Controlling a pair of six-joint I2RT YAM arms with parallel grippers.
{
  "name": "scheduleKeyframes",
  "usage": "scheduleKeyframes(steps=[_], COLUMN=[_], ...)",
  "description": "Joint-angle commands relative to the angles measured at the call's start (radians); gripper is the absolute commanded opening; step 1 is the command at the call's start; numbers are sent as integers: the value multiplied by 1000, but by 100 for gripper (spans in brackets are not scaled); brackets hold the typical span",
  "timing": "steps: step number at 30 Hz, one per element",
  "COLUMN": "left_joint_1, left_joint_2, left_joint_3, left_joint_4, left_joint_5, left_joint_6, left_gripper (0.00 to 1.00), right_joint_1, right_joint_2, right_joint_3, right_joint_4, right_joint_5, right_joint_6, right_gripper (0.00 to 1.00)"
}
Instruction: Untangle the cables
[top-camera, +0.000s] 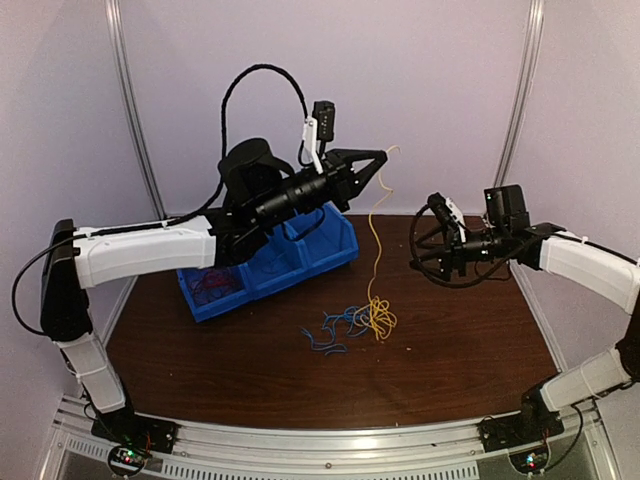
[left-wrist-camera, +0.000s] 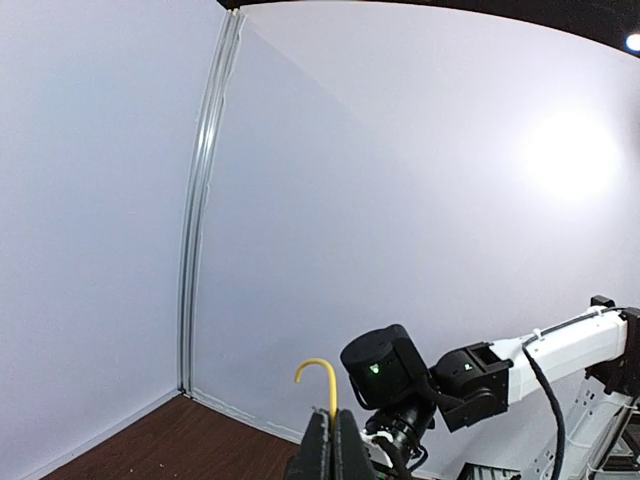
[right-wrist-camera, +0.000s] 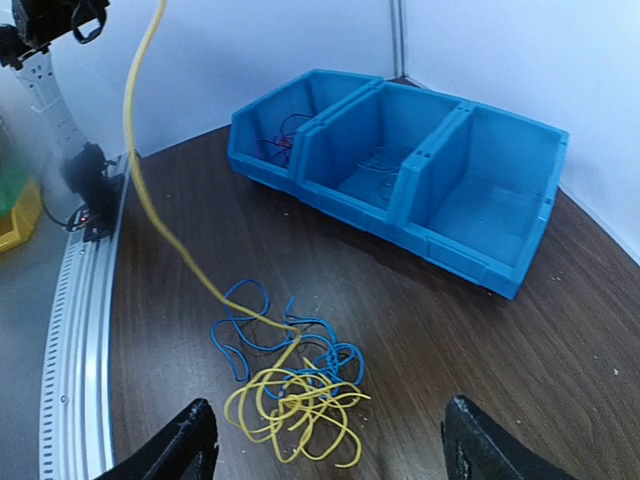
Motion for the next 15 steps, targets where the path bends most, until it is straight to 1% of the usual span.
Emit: scheduleKeyframes(steps=[1,4,9,11,15], left_joint_1=[-2,-2,-2,-2,-2], left_joint_2=[-13,-7,8,15,33], left_joint_3=[57,108,216,275,408], left_joint_4=[-48,-73,-122,-157,-230], left_joint_5=[-67,-70,-82,-92,-106], left_joint_6=[49,54,68,84,113], left_gripper=[0,0,0,0,0], right_joint_1=[51,93,159,186,227], right_joint_2=[27,52,130,165,219], right_joint_3=[-5,-14,-37,-49,-79], right_joint_4=[43,89,235,266,390], right_joint_5=[-172,-129,-66,-45,-12], right_joint_6=[-29,-32,31,38,94], right_gripper=[79,79,78,78,74])
